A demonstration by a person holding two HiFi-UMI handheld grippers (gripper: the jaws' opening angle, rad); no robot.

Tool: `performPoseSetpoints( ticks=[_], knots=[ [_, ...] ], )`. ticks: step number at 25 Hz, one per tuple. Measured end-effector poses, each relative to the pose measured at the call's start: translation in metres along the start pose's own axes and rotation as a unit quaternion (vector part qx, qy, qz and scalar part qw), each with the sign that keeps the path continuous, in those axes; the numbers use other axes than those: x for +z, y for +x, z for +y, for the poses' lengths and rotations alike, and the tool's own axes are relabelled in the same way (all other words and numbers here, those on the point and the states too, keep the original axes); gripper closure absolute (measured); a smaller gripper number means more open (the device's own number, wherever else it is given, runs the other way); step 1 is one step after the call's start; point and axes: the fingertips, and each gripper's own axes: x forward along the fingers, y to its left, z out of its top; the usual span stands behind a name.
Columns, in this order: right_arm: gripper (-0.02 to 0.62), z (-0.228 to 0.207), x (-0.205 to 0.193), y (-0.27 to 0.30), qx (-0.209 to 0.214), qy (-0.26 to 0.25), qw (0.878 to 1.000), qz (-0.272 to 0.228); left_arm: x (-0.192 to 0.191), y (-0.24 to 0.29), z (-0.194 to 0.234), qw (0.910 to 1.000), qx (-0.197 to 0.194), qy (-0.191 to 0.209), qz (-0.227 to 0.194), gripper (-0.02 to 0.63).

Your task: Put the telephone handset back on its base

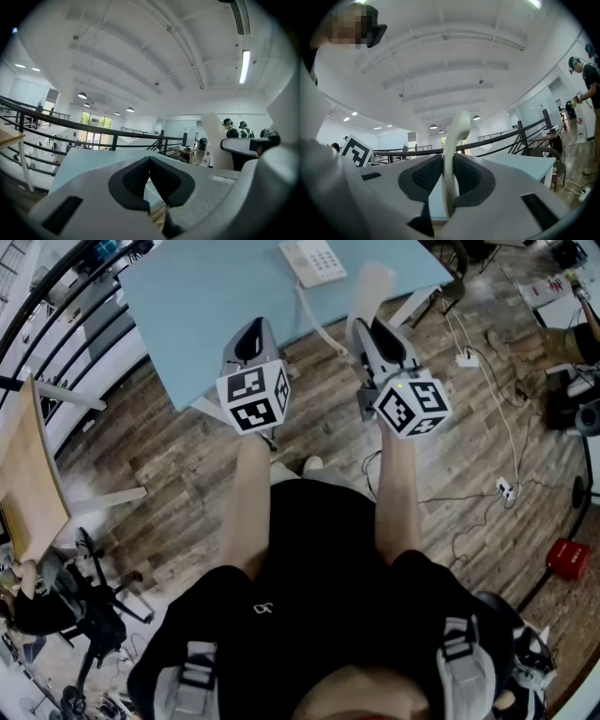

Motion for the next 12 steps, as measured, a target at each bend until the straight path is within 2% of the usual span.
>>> performPoseSetpoints(
  ticks=[12],
  knots=[
    [0.52,-0.03,0.006,0.003,0.017,-0.007,1.0,0.011,0.011,0.02,-0.025,0.9998,0.004,0.013,-0.011,0.606]
  ],
)
